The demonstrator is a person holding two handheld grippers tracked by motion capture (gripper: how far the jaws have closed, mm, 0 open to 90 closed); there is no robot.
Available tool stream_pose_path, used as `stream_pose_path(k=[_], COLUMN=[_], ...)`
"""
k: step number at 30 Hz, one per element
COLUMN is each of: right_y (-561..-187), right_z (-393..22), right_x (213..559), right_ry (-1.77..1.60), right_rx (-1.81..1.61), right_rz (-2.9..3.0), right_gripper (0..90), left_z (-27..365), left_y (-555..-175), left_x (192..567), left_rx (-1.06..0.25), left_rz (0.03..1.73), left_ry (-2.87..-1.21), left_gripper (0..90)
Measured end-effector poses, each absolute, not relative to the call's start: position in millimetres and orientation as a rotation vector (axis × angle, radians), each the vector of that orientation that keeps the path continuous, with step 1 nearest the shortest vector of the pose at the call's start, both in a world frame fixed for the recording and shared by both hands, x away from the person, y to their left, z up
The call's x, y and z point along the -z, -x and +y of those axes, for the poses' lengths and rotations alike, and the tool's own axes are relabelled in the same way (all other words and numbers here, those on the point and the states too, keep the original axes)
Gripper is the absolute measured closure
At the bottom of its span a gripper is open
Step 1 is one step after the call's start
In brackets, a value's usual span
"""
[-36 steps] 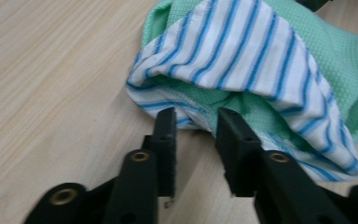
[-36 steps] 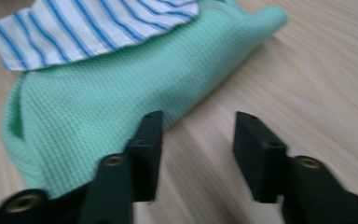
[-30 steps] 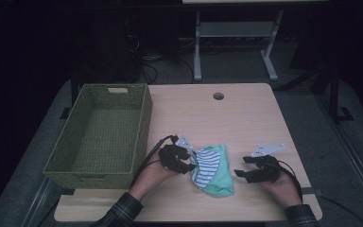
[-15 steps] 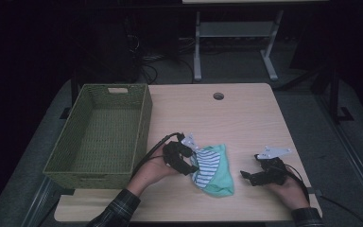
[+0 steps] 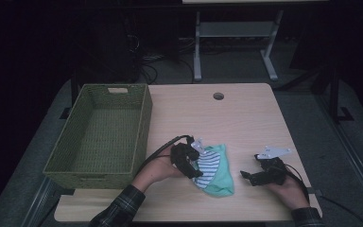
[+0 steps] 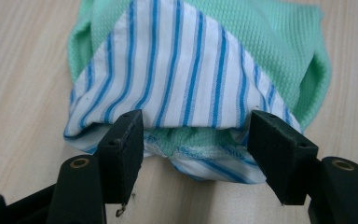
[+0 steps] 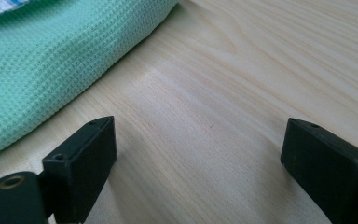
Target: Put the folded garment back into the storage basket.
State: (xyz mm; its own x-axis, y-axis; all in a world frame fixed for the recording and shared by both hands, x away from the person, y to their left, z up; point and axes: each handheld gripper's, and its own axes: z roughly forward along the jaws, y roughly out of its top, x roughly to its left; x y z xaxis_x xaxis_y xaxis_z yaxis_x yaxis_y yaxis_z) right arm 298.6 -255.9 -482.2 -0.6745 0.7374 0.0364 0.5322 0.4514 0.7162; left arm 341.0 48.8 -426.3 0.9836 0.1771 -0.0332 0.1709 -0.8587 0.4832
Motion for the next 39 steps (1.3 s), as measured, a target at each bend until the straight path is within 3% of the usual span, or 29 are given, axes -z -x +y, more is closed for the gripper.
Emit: stream_pose_path(k=[17,24,28,35,39], right_y=[-298,-298,-298,-299,-299], right_z=[-256,-255,-255,-255,-255], right_x=[482,482,482,482,482], right_ry=[-1.097,-1.1,-1.101,-1.101,-1.1], right_rx=[-1.046,-1.045,-1.045,-1.044,-1.045], right_rz=[2.421,2.419,2.419,2.414,2.414], right_gripper=[10.2,10.2,10.2,10.3,10.3], left_z=[40,39,38,36,36], left_y=[-346,-347,-346,-343,-342], left_x=[445,446,445,442,442], left_rx=[0.003,0.026,0.024,0.049,0.063], left_rz=[0.236,0.248,0.253,0.248,0.265], left_ry=[-2.7,-2.699,-2.705,-2.713,-2.706], left_gripper=[28.6,30.2,38.1,64.5,71.6])
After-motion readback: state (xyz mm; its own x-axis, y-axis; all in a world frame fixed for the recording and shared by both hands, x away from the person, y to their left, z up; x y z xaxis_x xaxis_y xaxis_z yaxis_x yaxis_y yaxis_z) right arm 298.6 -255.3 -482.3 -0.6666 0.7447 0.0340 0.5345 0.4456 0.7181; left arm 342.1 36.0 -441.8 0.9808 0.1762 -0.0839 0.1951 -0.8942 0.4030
